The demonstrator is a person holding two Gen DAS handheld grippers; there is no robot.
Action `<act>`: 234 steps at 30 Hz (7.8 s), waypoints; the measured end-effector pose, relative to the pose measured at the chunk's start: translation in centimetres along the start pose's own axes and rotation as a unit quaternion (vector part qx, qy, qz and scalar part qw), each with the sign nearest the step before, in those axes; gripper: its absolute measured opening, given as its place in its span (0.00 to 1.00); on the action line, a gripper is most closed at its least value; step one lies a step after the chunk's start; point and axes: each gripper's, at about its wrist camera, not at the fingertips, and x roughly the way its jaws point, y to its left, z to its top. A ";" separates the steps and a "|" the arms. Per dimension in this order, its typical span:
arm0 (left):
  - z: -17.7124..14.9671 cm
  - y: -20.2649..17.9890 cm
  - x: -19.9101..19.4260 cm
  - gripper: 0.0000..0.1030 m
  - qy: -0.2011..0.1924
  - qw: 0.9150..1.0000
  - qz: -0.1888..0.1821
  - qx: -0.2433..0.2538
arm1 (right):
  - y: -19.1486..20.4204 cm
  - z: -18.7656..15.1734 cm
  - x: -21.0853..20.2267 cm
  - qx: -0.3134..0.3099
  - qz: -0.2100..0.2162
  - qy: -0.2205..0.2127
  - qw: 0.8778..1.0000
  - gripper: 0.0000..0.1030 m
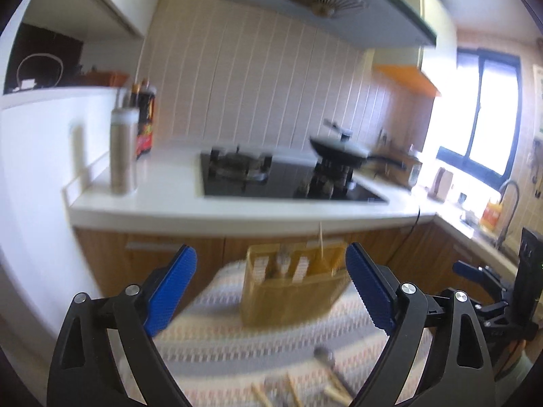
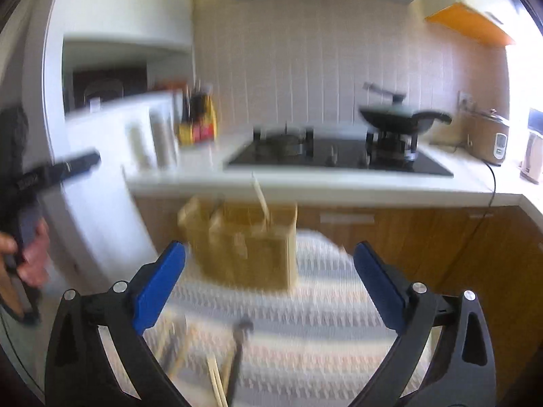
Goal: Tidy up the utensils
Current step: 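Grasp a chopstick with the right tool while the left tool grasps another chopstick, then carry both chopsticks to the yellow caddy and release them inside, then grasp a metal spoon with the right tool while the left tool grasps a clear spoon, then carry both spoons over the caddy and release them inside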
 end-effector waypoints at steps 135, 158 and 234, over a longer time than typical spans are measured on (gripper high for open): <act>1.6 0.3 8.3 0.71 -0.122 0.990 -0.064 -0.007 | -2.7 6.1 8.4 0.104 0.024 -0.139 0.985 0.59; -11.3 -0.6 9.0 0.74 0.260 0.965 -0.024 0.018 | 3.8 -3.9 10.3 0.023 0.052 0.266 0.962 0.58; 4.8 -2.3 5.3 0.10 -0.100 0.995 -0.010 -0.003 | 1.7 10.6 2.6 0.014 0.055 -0.149 0.987 0.10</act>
